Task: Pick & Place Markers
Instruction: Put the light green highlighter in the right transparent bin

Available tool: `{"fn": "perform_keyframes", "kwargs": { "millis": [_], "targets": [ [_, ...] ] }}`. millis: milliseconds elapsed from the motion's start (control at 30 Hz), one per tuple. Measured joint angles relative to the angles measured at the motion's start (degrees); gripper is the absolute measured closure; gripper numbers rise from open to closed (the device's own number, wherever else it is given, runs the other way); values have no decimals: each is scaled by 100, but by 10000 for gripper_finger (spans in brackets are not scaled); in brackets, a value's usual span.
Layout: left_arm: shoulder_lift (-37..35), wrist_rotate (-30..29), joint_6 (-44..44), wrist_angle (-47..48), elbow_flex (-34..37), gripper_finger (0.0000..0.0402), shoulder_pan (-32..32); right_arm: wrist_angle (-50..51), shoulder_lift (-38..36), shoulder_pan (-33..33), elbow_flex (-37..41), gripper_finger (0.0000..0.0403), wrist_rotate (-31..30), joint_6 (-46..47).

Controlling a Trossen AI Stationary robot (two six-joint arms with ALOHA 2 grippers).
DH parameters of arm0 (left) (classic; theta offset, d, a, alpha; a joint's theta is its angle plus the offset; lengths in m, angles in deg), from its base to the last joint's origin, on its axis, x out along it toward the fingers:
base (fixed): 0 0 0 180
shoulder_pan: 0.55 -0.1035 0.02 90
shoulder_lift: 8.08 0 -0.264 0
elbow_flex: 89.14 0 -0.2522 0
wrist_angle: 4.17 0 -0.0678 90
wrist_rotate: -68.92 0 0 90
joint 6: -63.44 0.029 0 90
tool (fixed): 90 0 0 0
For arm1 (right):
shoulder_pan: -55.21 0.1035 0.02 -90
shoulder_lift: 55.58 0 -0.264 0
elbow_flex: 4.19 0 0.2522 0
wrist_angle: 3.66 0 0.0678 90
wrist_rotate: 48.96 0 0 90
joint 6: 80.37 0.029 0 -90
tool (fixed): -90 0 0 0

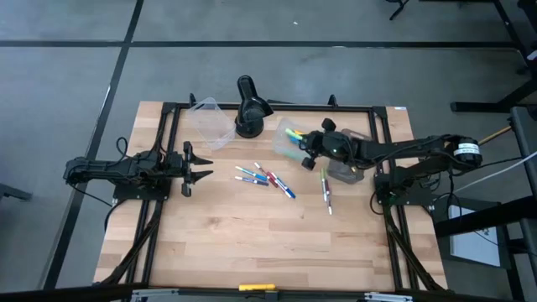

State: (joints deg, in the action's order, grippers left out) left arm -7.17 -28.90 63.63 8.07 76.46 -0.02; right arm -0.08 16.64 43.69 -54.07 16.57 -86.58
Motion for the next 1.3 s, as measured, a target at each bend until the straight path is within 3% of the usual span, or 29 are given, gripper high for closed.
{"fn": "perform_keyframes", "kwargs": {
  "millis": [233, 433, 667, 867, 1300],
  "targets": [
    [0, 0, 0, 0, 0, 258, 2, 398, 221, -426, 0, 324, 39, 338],
    [0, 0, 0, 2, 0, 258, 1, 587, 567, -751, -166, 325, 650, 687],
    [0, 0, 0, 2, 0, 258, 0, 1217, 943, -979, -503, 324, 711, 872],
    [0, 0, 0, 2, 0, 258, 1, 1464, 1228, -1053, -673, 322, 1252, 942],
    [0, 0, 0, 2, 0, 258, 1, 1481, 1329, -1051, -686, 314, 1268, 1161]
  ]
}}
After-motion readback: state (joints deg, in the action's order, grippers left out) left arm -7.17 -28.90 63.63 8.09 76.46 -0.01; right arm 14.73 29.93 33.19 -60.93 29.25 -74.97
